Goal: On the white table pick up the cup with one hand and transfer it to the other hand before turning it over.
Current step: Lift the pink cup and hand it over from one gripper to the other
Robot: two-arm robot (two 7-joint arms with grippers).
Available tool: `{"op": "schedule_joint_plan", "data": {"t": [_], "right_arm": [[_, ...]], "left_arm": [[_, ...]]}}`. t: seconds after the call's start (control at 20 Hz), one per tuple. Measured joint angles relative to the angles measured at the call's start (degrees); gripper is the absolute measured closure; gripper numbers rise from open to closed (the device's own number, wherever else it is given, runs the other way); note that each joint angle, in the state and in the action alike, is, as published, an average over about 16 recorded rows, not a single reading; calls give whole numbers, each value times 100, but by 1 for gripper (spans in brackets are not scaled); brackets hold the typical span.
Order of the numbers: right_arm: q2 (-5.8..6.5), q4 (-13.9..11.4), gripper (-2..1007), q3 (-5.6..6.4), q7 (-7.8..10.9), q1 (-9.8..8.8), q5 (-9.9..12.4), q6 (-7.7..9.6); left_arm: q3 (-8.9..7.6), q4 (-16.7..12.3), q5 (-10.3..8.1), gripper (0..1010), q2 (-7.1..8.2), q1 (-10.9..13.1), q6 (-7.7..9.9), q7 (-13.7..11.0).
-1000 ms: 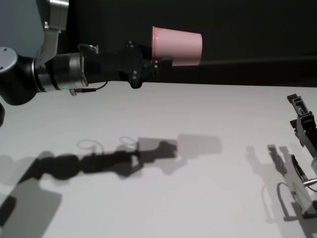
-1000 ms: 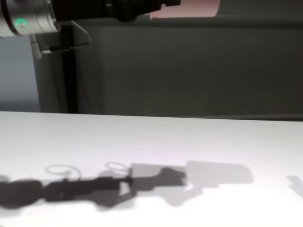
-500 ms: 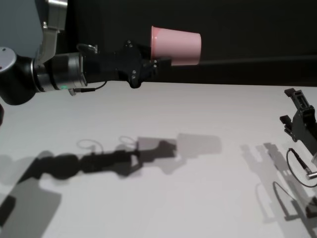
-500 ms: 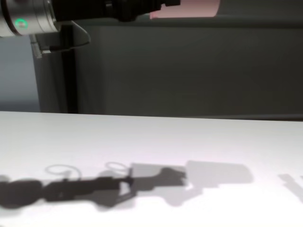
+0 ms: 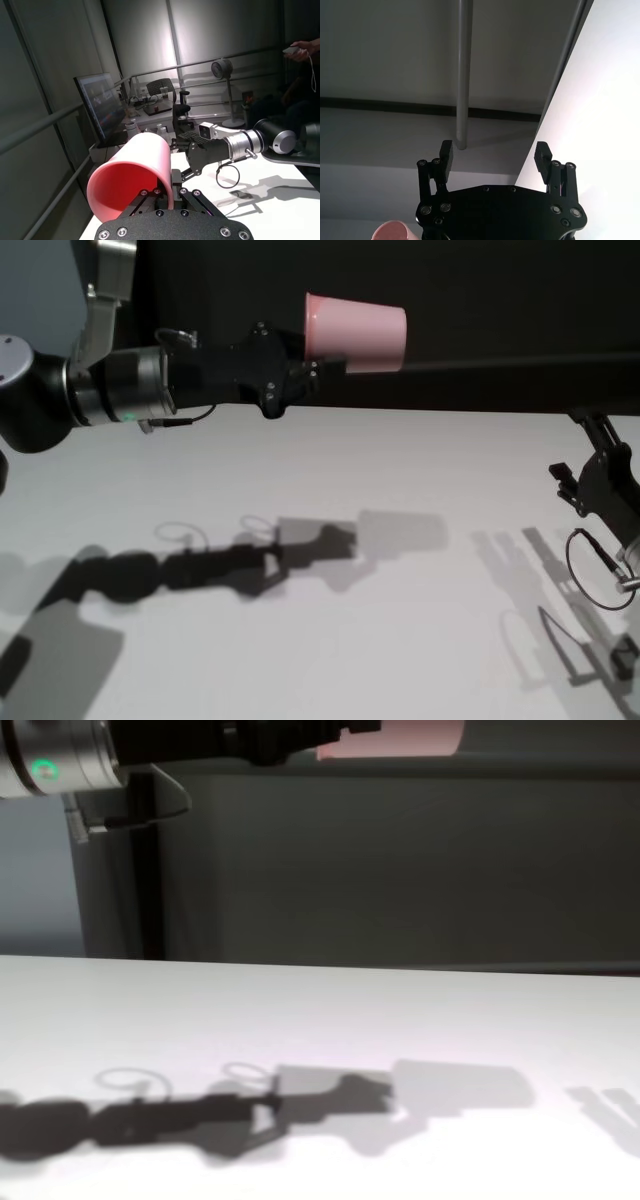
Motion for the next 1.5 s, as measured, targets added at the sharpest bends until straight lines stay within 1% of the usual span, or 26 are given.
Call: {"op": "schedule_joint_plan", "data": {"t": [0.25,0.45,0.75,0.9,1.05,1.25,1.5], "right_arm": [[-20,16,5,-2,-92,36,393,181],[-7,33,5,-30,-174,69,692,337],[76,80,5,-117,-350,147,1175,624],[133,108,5,-177,-427,201,1380,757],[194,133,5,-245,-486,259,1542,869],[270,160,5,-347,-536,344,1701,983],[340,168,5,-485,-548,455,1783,1047]], "left_arm": [[0,0,0,958,0,0,0,0],[0,0,0,958,0,0,0,0],[0,0,0,958,0,0,0,0],[0,0,0,958,0,0,0,0],[0,0,0,958,0,0,0,0],[0,0,0,958,0,0,0,0],[0,0,0,958,0,0,0,0]]}}
